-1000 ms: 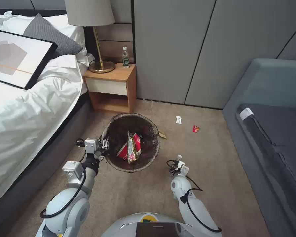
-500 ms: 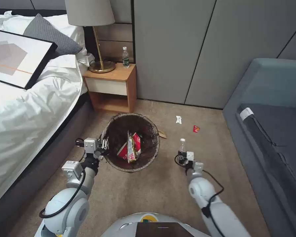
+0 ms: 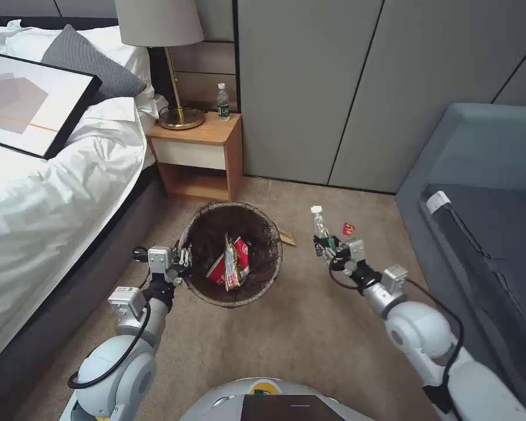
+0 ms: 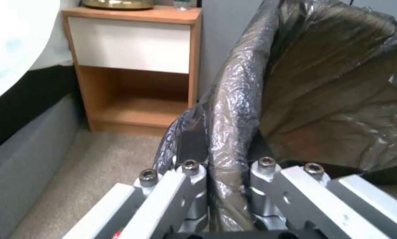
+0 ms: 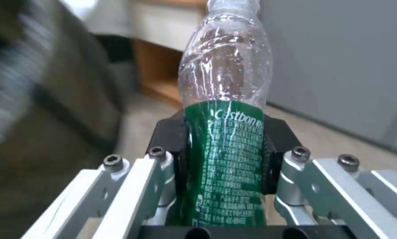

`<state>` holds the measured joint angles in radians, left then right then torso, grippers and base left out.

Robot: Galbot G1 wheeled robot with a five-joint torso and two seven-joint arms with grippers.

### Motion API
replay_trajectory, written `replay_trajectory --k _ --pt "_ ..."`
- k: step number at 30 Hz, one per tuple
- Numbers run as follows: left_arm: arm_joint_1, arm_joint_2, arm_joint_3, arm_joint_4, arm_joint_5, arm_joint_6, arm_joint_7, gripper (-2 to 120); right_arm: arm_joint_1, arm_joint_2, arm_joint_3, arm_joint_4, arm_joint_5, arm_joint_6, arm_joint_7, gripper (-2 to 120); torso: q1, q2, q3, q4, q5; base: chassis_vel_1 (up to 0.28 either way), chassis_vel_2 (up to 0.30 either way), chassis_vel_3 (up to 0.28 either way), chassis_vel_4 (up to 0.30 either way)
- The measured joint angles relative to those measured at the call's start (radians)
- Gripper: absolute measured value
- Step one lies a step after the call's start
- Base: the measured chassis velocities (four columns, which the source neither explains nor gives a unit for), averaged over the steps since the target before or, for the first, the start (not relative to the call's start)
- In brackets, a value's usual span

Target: Pick up the trash bin, then pick up the garbage from the floor and place it into the trash bin.

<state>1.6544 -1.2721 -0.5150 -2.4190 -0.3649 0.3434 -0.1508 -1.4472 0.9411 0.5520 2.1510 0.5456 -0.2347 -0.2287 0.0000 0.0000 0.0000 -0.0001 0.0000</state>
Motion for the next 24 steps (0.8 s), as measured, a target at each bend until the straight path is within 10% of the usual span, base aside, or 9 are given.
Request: replay_trajectory --k 11,24 --pt "-0.005 0.002 0.015 0.004 -0.009 0.029 -0.005 7 0.156 -0.139 -0.057 0.096 0.137 -0.047 -0.139 28 0.0 0.0 0.0 0.0001 -0.0002 0.0 0.0 0.0 0.0" --pt "-0.012 0.021 0.017 -0.004 -0.026 0.054 -0.005 7 0.428 -0.07 -0.414 0.104 0.149 -0.123 -0.114 28 0.0 0.0 0.0 0.0 -0.0003 0.0 0.0 0.0 0.0"
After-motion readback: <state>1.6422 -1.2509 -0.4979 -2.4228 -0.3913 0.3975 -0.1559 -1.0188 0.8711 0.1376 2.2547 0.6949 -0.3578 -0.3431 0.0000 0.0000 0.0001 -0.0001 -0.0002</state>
